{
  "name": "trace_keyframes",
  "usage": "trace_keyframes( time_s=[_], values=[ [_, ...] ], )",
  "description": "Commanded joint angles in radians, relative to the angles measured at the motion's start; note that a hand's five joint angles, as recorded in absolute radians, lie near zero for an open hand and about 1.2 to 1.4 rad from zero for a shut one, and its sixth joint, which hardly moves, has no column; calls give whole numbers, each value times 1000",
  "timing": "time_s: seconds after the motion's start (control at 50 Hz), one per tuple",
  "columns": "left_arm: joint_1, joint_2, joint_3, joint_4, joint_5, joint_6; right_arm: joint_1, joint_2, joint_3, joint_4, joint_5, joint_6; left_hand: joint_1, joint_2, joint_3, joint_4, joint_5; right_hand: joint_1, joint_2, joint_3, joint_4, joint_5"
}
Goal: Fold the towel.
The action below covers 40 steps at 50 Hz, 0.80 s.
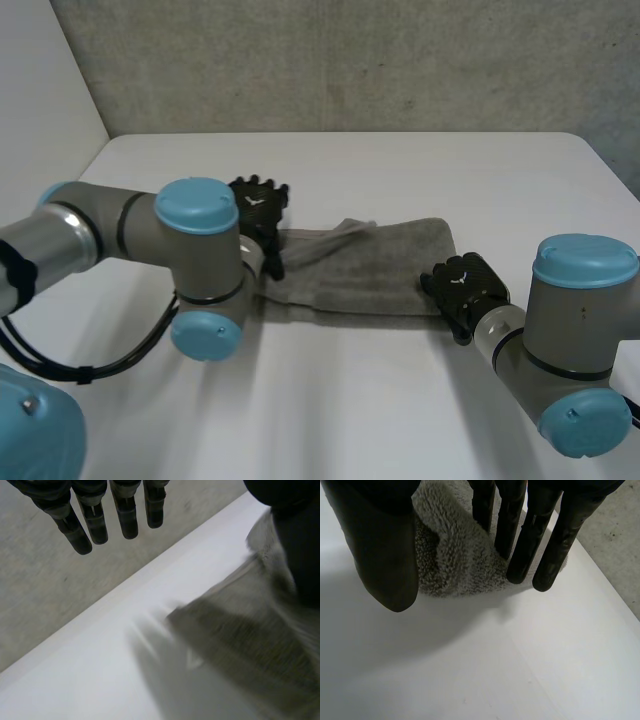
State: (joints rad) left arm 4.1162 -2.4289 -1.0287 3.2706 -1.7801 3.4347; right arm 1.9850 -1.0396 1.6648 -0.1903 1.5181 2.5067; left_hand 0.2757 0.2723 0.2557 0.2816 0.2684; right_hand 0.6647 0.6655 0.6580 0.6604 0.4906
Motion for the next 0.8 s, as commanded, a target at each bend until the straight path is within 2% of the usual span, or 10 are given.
trace_keyframes(
  time_s=[0.02, 0.18, 0.22, 0.24, 0.28, 0.46, 0.54, 0.68, 0.8],
  values=[
    [33, 28, -108, 1, -28, 3, 0, 4, -4, -12, 7, 0, -15, -12, 5, -21, -182, 93, 92, 99, 97, 92],
    [24, 111, -258, 20, -25, -2, 0, 4, 1, -35, 11, 0, -4, 0, 17, -9, -171, 401, 400, 408, 405, 400],
    [10, 146, -292, 30, -24, -3, 0, 4, 0, -37, 13, 0, -4, 0, 17, -9, -171, 588, 587, 595, 592, 587],
    [10, 146, -292, 31, -24, -3, 0, 4, 0, -37, 13, 0, -4, 0, 17, -9, -171, 589, 588, 595, 593, 588],
    [-19, 180, -315, 38, -24, -3, 0, 4, 0, -40, 14, 0, -6, -3, 14, -12, -174, 731, 730, 738, 735, 731],
    [-59, 232, -355, 35, -28, -11, -2, -20, 3, 3, 48, -54, -6, -3, 14, -12, -174, 732, 731, 738, 736, 731],
    [-65, 293, -441, 37, -25, -12, -12, -71, 32, 92, 47, -173, -6, -3, 14, -12, -174, 732, 731, 738, 736, 731],
    [-70, 401, -525, 43, -19, -14, -75, -126, 21, 132, 51, -324, -9, -6, 11, -15, -177, 732, 731, 738, 736, 731],
    [-51, 482, -524, 80, -19, -15, -33, -152, -86, 133, 48, -405, -18, -15, 2, -24, -185, 732, 731, 738, 736, 731]
  ],
)
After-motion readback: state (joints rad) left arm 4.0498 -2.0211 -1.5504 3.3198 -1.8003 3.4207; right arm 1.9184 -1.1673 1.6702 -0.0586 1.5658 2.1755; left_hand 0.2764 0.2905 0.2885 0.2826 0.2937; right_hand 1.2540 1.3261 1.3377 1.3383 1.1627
